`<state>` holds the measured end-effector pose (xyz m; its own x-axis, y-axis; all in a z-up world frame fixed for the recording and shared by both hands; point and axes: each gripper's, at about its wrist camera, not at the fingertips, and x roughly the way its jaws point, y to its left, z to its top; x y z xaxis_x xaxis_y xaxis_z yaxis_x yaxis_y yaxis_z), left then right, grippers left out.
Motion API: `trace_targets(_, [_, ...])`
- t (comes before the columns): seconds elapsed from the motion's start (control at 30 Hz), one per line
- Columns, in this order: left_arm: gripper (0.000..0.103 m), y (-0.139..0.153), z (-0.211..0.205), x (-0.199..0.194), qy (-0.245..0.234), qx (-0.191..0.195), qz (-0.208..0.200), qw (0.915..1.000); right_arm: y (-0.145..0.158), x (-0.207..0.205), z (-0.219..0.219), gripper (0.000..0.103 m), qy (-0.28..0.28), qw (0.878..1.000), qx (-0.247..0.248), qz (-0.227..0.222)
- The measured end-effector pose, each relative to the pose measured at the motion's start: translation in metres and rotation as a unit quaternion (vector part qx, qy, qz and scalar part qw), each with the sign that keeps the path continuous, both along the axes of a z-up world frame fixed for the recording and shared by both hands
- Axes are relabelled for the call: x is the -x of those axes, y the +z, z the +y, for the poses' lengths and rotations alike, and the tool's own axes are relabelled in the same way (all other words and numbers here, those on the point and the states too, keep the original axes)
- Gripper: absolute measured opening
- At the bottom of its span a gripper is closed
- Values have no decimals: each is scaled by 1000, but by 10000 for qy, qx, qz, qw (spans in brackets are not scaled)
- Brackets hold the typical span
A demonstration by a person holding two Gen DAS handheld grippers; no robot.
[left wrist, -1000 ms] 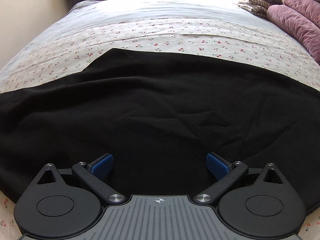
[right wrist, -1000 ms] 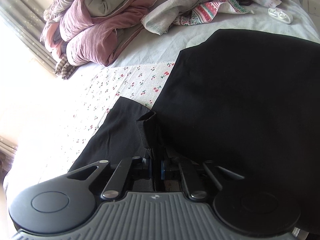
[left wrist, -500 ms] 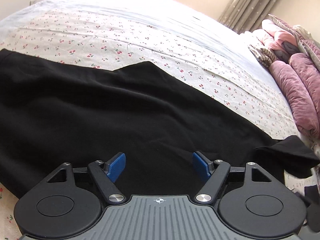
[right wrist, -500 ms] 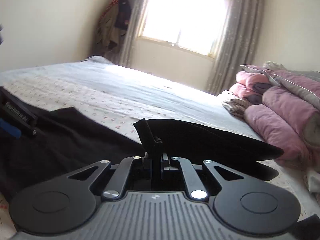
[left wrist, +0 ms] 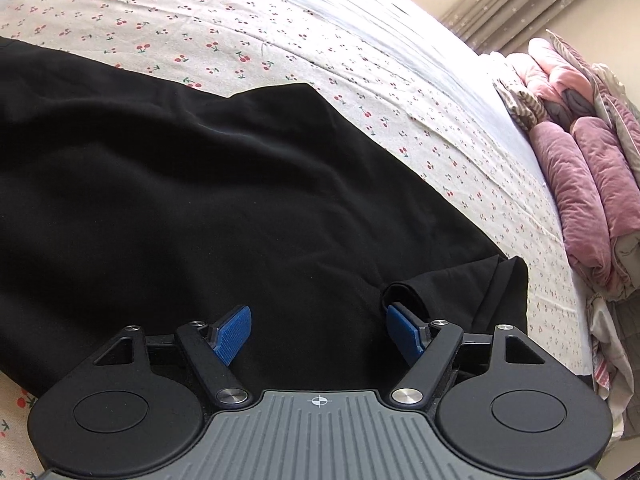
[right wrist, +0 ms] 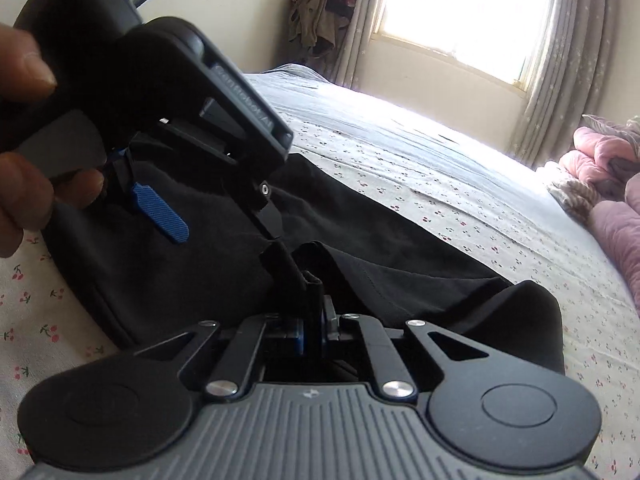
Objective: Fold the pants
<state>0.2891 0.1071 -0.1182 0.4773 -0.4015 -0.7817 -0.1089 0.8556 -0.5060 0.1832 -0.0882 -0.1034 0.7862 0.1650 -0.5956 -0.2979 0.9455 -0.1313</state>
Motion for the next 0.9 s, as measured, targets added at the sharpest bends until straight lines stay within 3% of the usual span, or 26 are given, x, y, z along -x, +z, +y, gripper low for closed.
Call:
trace_targets(0.17, [77,10,38,3,515,318,-53,9982,42,-17,-72,0,-1304,9856,-1035,-282])
trace_targets(0.23, [77,12,55,4,677,467,-52,9966,60,-20,-88,0,-1737,9772,-1063,-595])
trace_targets(0.33, [77,11,86,4,994,756,-12,9922,78,-30,-76,0,-1764,9767,-876,-847])
trace_targets(0.47, [77,2,134,5,1531,1038,38,9827,87,-52,12,0,-1049,9882,-385,-1044])
trace_targets(0.57, [77,-9,168,7,1923,1241,129,9734,55,-56,115,0,81,9959,267,-858])
trace_targets(0.63, [77,-16,187,10,2215,1319,227,9659,17,-48,184,0,1060,9895,860,-475])
trace_targets(0.7, [77,-21,201,12,2302,1282,309,9642,-23,-25,230,0,1799,9769,1146,101])
trace_targets(0.73, [77,-23,206,12,2277,1264,324,9650,-35,-14,243,0,1933,9737,1178,257])
trace_targets(0.8, [77,-23,210,16,2330,1280,300,9635,-45,-7,248,0,1778,9786,962,370])
trace_targets(0.9, [77,-20,214,20,2235,1352,192,9651,-36,-6,240,0,1452,9875,570,226])
